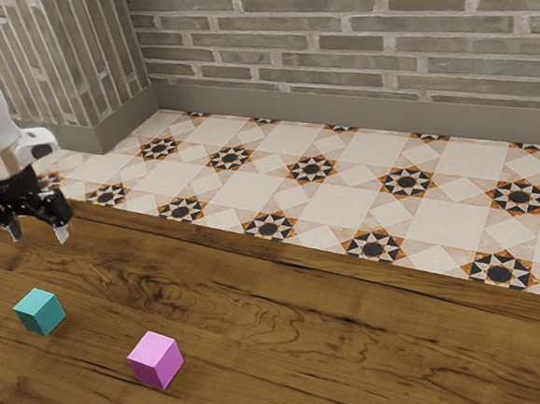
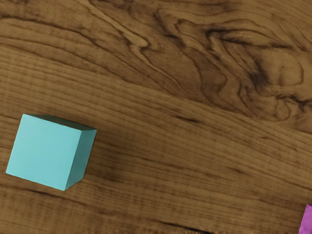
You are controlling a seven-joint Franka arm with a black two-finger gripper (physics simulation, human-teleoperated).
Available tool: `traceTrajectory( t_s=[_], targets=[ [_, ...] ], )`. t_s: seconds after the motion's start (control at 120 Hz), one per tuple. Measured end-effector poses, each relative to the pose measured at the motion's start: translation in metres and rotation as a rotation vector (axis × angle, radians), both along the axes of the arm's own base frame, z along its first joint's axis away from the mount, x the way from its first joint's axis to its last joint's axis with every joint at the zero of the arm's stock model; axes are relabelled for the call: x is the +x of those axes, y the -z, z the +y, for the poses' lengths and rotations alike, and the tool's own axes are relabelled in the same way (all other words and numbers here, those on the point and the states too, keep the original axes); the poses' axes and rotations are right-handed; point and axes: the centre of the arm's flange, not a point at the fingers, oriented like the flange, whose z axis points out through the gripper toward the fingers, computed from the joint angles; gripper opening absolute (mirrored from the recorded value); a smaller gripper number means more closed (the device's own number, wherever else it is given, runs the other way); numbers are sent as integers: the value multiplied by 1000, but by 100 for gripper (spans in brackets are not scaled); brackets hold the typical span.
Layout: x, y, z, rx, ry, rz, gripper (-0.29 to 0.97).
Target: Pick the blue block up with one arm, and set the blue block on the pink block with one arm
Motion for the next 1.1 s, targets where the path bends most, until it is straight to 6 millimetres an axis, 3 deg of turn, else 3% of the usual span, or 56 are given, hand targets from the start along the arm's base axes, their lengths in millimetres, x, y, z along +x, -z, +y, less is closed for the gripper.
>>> traceTrajectory(
  t_s=[0.117,0.283,0.458,0.675,0.825,1.1],
  targets=[
    [-31,34,23,-35,43,-37,67],
    [-49,60,58,-19,103,-65,66],
    [-37,103,79,6,202,-52,65],
    [-35,106,87,38,289,-106,64],
    [-34,130,100,23,313,-84,65],
    [-28,152,102,27,384,-75,65]
  ],
)
